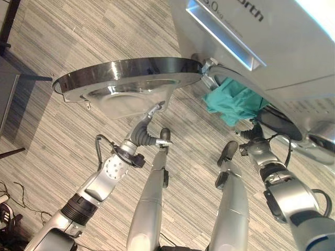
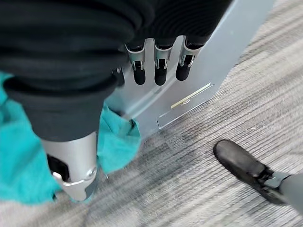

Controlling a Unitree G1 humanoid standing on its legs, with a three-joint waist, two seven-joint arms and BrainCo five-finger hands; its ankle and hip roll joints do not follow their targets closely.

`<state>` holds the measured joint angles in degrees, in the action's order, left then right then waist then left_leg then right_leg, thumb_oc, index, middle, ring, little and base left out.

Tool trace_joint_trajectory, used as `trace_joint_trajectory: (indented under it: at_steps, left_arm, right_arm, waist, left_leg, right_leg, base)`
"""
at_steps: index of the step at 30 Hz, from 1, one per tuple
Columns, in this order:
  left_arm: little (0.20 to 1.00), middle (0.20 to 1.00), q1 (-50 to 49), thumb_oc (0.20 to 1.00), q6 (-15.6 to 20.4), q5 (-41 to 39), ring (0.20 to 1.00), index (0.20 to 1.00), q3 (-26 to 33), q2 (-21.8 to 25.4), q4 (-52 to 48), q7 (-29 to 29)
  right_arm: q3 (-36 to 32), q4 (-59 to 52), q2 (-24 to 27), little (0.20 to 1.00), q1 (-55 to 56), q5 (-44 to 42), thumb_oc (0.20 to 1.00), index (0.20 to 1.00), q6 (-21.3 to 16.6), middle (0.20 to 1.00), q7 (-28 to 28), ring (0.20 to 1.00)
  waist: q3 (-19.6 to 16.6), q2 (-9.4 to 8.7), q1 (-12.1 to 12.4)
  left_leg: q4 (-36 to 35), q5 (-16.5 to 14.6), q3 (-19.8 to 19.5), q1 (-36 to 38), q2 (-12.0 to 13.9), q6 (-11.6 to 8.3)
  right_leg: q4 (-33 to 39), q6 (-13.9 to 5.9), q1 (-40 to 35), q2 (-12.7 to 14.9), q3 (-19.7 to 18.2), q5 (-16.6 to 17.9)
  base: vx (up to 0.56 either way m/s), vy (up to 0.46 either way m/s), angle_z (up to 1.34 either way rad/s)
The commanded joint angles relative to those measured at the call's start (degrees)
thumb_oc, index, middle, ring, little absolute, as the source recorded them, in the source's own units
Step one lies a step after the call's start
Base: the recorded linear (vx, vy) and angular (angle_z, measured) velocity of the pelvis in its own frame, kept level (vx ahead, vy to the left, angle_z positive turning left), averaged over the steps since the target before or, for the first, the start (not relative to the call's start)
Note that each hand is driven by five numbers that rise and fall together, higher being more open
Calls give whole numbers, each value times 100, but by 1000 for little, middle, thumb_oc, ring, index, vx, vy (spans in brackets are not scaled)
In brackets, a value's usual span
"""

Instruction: Grab the laundry basket,head to the washer,open it,put in the laundry and shut it.

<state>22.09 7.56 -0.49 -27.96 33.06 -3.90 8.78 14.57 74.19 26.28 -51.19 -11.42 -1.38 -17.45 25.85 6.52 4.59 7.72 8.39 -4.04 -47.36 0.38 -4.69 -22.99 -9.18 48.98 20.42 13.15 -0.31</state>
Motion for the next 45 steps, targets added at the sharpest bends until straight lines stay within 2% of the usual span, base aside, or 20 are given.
trace_joint_trajectory:
  at_steps: [1,7,8,10,11,12,15,19,20,21,22,31,34,36,41,43,45]
  left_arm:
    - [1000,1000,-192,1000,371,-290,1000,1000,-132,-230,-450,-26]
    - [1000,1000,-30,1000,403,-563,1000,1000,-433,-443,-392,-45]
    - [1000,1000,-23,1000,403,-814,1000,1000,-491,-556,-356,-103]
    - [1000,1000,-1,1000,418,-922,1000,1000,-511,-596,-348,-121]
    - [1000,1000,19,1000,428,-1106,1000,1000,-546,-672,-335,-151]
    - [1000,1000,25,1000,427,-1111,1000,1000,-552,-670,-335,-152]
    - [1000,1000,-72,1000,478,-1441,1000,1000,-570,-759,-367,-214]
    - [1000,1000,-196,1000,509,-1558,1000,1000,-587,-766,-366,-240]
    - [1000,1000,-225,1000,520,-1557,1000,1000,-585,-745,-366,-237]
    - [1000,1000,-249,1000,529,-1532,1000,1000,-557,-709,-346,-207]
    - [1000,1000,-254,1000,518,-1527,1000,1000,-527,-715,-329,-187]
    - [1000,1000,-404,1000,524,-1427,1000,1000,-309,-622,-253,-117]
    - [1000,1000,-481,1000,515,-1442,1000,1000,-228,-594,-239,-136]
    - [1000,1000,-563,1000,518,-1466,1000,1000,-154,-521,-267,-149]
    - [1000,1000,-794,1000,519,-1634,1000,1000,-126,-414,-370,-191]
    - [1000,1000,-906,1000,529,-1786,1000,1000,-190,-352,-441,-260]
    - [1000,1000,-981,1000,562,-1799,1000,1000,-269,-303,-465,-320]
  right_arm:
    - [30,96,242,1000,19,-386,1000,1000,-214,1000,-123,1000]
    - [-417,143,58,1000,-349,-1337,1000,1000,-482,1000,-137,1000]
    - [-876,122,-53,1000,-414,-2038,1000,1000,-683,1000,-168,1000]
    - [-1024,127,-125,1000,-459,-2290,1000,1000,-766,1000,-159,1000]
    - [-1279,162,-207,1000,-542,-2729,1000,1000,-892,1000,-117,1000]
    - [-1282,169,-202,1000,-544,-2737,1000,1000,-896,1000,-110,1000]
    - [-1618,225,-124,1000,-776,-3363,1000,1000,-1115,1000,-110,1000]
    - [-1681,179,66,1000,-819,-3562,1000,1000,-1234,1000,-168,1000]
    - [-1681,122,112,871,-788,-3574,871,871,-1263,871,-192,871]
    - [-1709,63,236,235,-752,-3551,235,235,-1293,235,-265,235]
    - [-1760,17,286,200,-723,-3605,200,200,-1329,200,-296,200]
    - [-1836,-554,785,200,-504,-3581,200,200,-1559,200,-449,200]
    - [-1851,-1191,978,200,-452,-3377,200,200,-1741,200,-658,200]
    - [-1961,-2167,1185,200,-419,-3145,200,200,-2039,200,-951,200]
    - [-2293,-3555,1327,200,-483,-2598,200,200,-2468,200,-1615,200]
    - [-2191,-3951,1512,200,-648,-2055,200,200,-2391,200,-1883,200]
    - [-1754,-3683,1728,200,-756,-1451,200,200,-1979,200,-1965,200]
  waist:
    - [-457,323,109]
    - [-481,482,298]
    - [-508,556,373]
    - [-515,596,416]
    - [-535,658,502]
    - [-539,662,506]
    - [-611,797,720]
    - [-673,837,834]
    - [-684,826,830]
    - [-700,800,811]
    - [-701,786,794]
    - [-729,552,561]
    - [-767,436,447]
    - [-842,317,329]
    - [-926,258,254]
    - [-943,268,260]
    - [-926,278,300]
  left_leg:
    - [216,-621,4,-143,261,-277]
    - [233,-617,-53,-196,217,-260]
    - [231,-616,-89,-220,187,-253]
    - [235,-613,-102,-240,175,-252]
    - [237,-612,-131,-265,151,-255]
    - [239,-614,-137,-270,151,-256]
    - [228,-575,-225,-327,96,-277]
    - [186,-528,-287,-344,78,-300]
    - [183,-522,-298,-354,78,-303]
    - [180,-523,-300,-356,75,-308]
    - [175,-524,-305,-356,77,-308]
    - [133,-557,-197,-232,183,-332]
    - [133,-594,-151,-105,211,-331]
    - [110,-628,-131,69,251,-332]
    - [95,-672,-164,268,252,-315]
    - [167,-717,-190,309,222,-298]
    - [221,-724,-193,296,221,-297]
  right_leg:
    - [690,-405,272,72,-397,468]
    - [600,-434,288,127,-350,401]
    - [563,-453,297,152,-330,372]
    - [534,-462,308,168,-302,356]
    - [521,-472,294,189,-282,324]
    - [521,-471,293,190,-275,322]
    - [486,-490,278,217,-194,261]
    - [462,-488,261,237,-154,220]
    - [465,-486,251,241,-149,216]
    - [470,-485,237,241,-141,215]
    - [475,-486,239,235,-146,215]
    - [671,-492,80,171,-145,276]
    - [771,-487,-65,125,-163,309]
    - [875,-497,-247,102,-138,332]
    - [881,-492,-457,98,-139,281]
    - [752,-470,-429,112,-188,224]
    - [663,-466,-394,119,-235,191]
  base:
    - [-5,37,2]
    - [0,15,2]
    - [-3,13,6]
    - [-1,7,2]
    - [-4,-7,5]
    - [-13,-6,11]
    - [-19,2,24]
    - [-8,2,21]
    - [-1,6,26]
    - [4,19,22]
    - [6,27,15]
    - [2,5,1]
    - [30,8,-10]
    - [39,-11,-22]
    - [28,-2,-14]
    - [29,40,1]
    - [0,0,0]
